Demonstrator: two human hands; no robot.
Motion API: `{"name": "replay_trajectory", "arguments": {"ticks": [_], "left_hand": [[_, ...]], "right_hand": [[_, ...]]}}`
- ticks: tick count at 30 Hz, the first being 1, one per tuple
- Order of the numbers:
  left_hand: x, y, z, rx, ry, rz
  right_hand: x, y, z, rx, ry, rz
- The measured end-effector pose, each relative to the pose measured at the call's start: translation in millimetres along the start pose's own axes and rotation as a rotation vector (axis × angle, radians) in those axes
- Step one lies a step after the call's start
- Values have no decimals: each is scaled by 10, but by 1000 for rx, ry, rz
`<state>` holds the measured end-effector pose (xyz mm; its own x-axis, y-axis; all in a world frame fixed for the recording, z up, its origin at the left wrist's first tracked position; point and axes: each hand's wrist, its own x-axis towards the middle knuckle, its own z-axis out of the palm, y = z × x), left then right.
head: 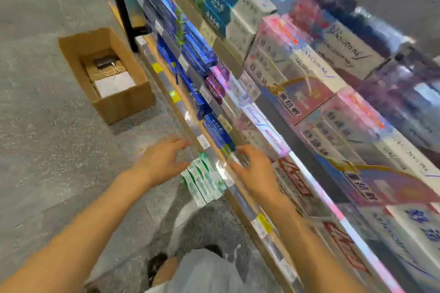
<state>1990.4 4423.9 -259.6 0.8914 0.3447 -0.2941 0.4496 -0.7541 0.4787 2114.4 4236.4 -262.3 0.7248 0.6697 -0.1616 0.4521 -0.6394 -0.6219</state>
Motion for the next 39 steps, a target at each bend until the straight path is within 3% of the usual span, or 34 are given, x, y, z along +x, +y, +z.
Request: {"name": "replay_trajectory", "arguments": {"ticks": [3, 7, 14, 19, 23, 30, 34, 39], "left_hand": [[713, -408, 1040, 300, -182, 169], [1509, -889, 2364, 672, -380, 346], [2471, -1443, 3719, 860, -383, 400], [2740, -1775, 4182, 860, -251, 518], [2775, -1979, 4345, 839, -111, 612], [2764, -2290, 4515, 847, -71, 620], [2706, -2297, 4538, 768, -97, 576], [2707, -2082, 4478, 919, -142, 490]], "right_hand": [[258, 844, 997, 50, -47, 201], [572, 1943, 2326, -175, -138, 210], [952, 3078, 3711, -385, -87, 130], [1008, 3346, 4079, -568, -79, 51], [907, 3424, 4210, -561, -31, 23], [851, 3489, 4398, -578, 42, -24], [924, 3376, 4294, -534, 4, 104], [1105, 3111, 4239, -500, -80, 254]]}}
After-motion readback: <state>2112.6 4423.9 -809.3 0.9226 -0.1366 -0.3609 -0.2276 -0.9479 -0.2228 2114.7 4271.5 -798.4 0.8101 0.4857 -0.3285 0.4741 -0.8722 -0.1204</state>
